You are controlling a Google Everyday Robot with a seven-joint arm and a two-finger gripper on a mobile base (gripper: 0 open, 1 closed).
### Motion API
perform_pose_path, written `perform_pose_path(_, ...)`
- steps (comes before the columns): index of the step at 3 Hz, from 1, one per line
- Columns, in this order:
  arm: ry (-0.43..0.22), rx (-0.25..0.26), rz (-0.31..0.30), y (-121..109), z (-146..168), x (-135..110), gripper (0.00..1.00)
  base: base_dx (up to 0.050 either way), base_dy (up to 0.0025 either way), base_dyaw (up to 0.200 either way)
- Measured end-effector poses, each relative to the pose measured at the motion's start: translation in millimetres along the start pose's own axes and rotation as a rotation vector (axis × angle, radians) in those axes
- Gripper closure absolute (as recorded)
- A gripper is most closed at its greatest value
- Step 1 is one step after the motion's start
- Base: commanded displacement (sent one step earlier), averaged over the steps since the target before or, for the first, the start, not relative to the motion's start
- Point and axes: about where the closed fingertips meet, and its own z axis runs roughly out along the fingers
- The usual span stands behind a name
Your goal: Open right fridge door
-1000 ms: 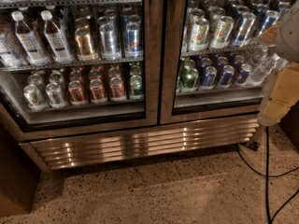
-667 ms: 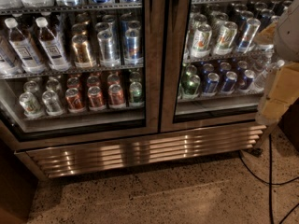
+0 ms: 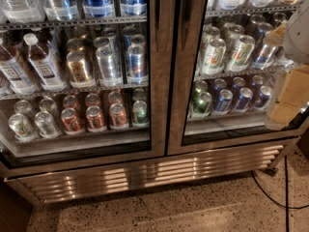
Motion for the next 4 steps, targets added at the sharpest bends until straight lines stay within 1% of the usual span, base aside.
perform_pose_path(1, -0.001, 0.002, 0.001, -0.8, -0.5, -0.3, 0.0, 0.0, 0.0, 0.0)
perform_pose_path(2, 0.007, -0.037, 0.02, -8.8, 22.6, -1.1, 0.0, 0.0, 0.0, 0.0)
perform_pose_path(3, 0.013, -0.12, 0.029, -9.1, 69.5, -5.8, 0.0, 0.0, 0.0, 0.0)
perform_pose_path(4, 0.059, -0.177, 0.006, 0.9, 107.2, -12.3, 0.0, 0.0, 0.0, 0.0)
